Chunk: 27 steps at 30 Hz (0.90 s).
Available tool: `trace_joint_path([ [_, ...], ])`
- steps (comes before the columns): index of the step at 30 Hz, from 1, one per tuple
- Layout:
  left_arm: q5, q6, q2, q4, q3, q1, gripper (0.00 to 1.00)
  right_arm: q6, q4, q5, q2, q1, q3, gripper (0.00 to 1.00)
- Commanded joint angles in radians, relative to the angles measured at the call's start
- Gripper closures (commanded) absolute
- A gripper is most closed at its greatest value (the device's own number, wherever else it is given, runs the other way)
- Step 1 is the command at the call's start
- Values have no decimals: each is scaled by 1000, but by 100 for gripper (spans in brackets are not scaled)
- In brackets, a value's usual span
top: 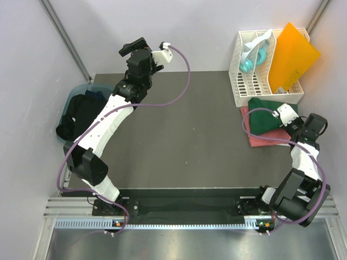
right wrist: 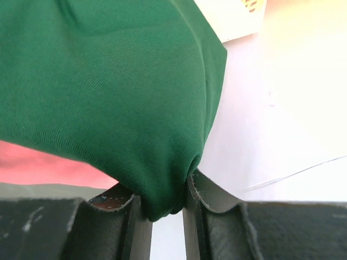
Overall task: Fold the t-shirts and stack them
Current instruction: Put the neatly folded tshirt into the corner of the board with the right arm
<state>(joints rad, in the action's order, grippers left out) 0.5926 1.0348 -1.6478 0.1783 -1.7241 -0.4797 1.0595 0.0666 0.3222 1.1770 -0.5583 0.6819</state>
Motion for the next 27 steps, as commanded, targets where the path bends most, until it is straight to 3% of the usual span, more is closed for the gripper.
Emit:
trace_joint_path([
  [1, -2, -5, 17, -68, -9, -5, 1, 222, -56, 5, -25, 11, 18, 76],
  [13, -11, 19, 28, -77, -19, -4, 1, 742, 24, 11, -56, 18, -169, 76],
  [17, -11, 24, 28, -80, -25, -5, 1, 813, 36, -23, -42, 17, -197, 75],
  [19, -10, 27, 29, -82, -23, -4, 1, 815, 45, -34, -27, 17, -197, 66],
  [22, -10, 33, 34, -82, -20, -5, 1, 826, 61, -64, -14, 17, -203, 35],
  [25, -11, 37, 36, -86, -20, -5, 1, 818, 137, -68, -28, 17, -191, 21],
  [27, -10, 44, 36, -88, -23, -5, 1, 797, 236, -43, -65, 17, -168, 16],
])
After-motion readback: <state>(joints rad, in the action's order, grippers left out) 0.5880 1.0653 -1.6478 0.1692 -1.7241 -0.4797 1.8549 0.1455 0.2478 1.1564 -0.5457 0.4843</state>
